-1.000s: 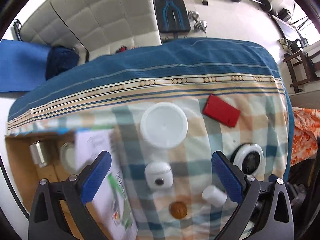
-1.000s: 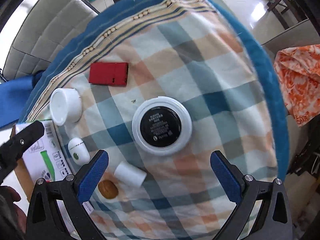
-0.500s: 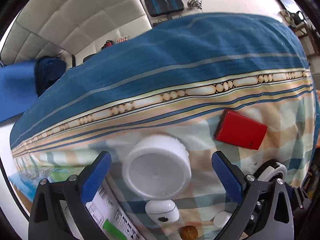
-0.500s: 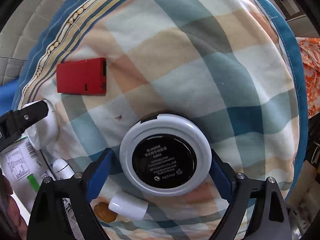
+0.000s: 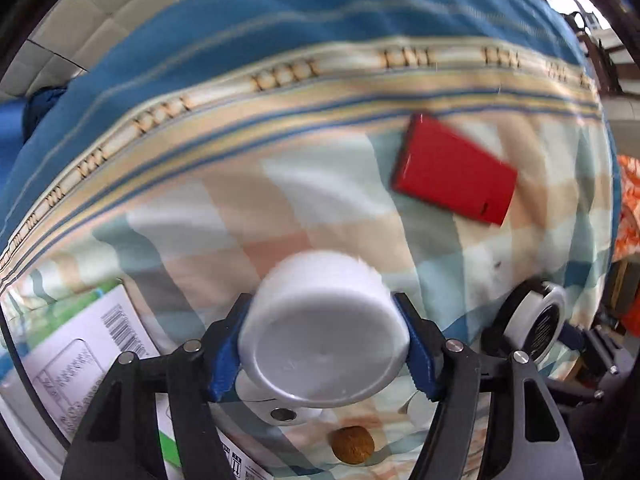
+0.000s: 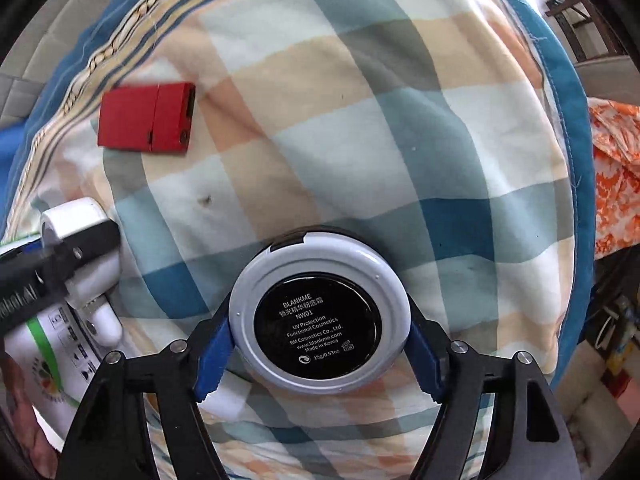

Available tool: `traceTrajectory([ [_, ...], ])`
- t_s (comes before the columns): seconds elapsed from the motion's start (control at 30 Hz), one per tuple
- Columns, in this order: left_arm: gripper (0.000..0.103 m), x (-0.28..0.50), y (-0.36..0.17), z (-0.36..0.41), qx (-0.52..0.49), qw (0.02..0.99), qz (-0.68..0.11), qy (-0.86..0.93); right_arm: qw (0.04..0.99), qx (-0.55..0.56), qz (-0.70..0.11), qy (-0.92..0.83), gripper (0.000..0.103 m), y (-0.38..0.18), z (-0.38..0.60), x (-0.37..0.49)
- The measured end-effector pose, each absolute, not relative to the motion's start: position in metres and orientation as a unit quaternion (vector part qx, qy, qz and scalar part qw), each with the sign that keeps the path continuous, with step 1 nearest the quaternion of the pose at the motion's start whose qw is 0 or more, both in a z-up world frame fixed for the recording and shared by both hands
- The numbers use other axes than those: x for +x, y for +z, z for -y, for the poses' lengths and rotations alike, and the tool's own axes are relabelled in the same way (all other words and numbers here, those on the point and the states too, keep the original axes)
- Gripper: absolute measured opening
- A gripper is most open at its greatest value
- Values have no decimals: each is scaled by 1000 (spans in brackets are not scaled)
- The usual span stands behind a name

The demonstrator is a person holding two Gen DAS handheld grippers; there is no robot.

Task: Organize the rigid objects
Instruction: 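Grasp the white cup-shaped lid with the left tool while the right tool grasps the black-topped case, then carry the white lid and black-topped case over the box with both tools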

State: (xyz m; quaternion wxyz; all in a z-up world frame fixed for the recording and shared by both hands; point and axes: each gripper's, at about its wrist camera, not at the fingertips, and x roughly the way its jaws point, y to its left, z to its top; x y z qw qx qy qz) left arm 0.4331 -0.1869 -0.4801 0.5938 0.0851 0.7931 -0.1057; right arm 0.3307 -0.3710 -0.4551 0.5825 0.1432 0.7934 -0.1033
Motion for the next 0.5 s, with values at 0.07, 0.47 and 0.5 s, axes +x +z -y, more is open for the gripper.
traceTrajectory([
  [0.07,74,433,-480,188,76,594,-793,-107,579,145,-795,-106,78,-457,371,333],
  [0.47,65,411,-473,210,109,628,-764,-96,590,121,-794,-79,77,-465,357,334],
  [0.5,65,407,-470,210,108,629,-763,-99,589,120,-796,-78,77,-463,356,334],
])
